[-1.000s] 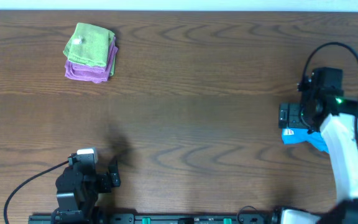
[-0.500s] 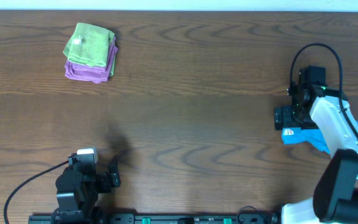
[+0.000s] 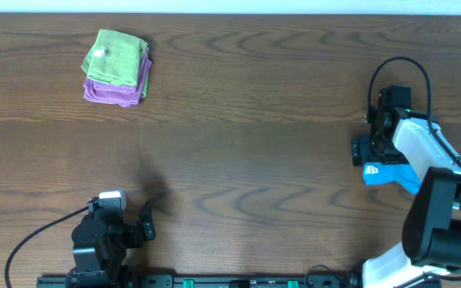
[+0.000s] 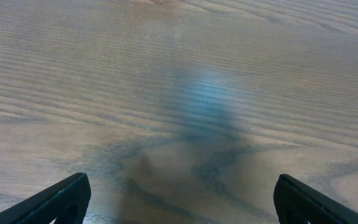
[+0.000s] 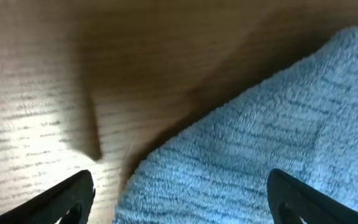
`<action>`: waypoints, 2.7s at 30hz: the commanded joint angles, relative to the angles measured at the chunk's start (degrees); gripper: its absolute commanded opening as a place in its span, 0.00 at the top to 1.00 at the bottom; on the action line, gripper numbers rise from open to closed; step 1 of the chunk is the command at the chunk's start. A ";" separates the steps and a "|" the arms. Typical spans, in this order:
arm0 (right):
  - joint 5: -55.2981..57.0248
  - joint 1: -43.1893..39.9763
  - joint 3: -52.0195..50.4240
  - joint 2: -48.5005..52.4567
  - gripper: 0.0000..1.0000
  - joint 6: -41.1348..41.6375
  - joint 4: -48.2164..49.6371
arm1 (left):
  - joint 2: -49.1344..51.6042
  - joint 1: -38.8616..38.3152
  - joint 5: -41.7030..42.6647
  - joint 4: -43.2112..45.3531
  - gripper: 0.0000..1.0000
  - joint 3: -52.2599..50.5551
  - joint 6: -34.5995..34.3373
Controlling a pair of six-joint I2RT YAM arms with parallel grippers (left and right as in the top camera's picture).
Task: Fold the cloth
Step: 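Reach the right gripper down to the crumpled blue cloth and grasp it, then lift the blue cloth with the right gripper and drag it toward table center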
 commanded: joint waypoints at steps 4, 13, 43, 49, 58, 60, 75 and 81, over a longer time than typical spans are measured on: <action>-0.35 -0.50 0.72 0.70 0.15 -0.35 1.81 | -0.33 -0.28 -0.66 -3.48 0.05 -0.48 1.42; -0.37 -0.50 0.72 2.38 0.19 -0.33 2.16 | -0.33 -0.28 -0.66 -3.48 0.05 -0.48 1.42; 0.92 7.80 3.65 -9.35 0.99 6.12 -2.67 | -0.33 -0.28 -0.66 -3.48 0.05 -0.48 1.42; 0.90 21.40 8.07 -20.13 0.99 6.12 -2.69 | -0.33 -0.28 -0.66 -3.48 0.05 -0.48 1.42; -2.43 38.64 9.77 -20.74 0.99 6.97 -2.93 | -0.33 -0.28 -0.66 -3.45 0.05 -0.48 1.44; -4.22 42.77 10.58 -20.74 0.99 6.97 -2.38 | -0.33 -0.28 -0.66 -3.48 0.05 -0.48 1.42; 2.10 53.51 18.16 -20.44 0.99 7.26 1.11 | -0.33 -0.28 -0.66 -3.48 0.05 -0.48 1.42; 3.10 42.49 18.10 -15.87 0.99 7.43 -0.74 | -0.33 -0.28 -0.66 -3.48 0.05 -0.48 1.42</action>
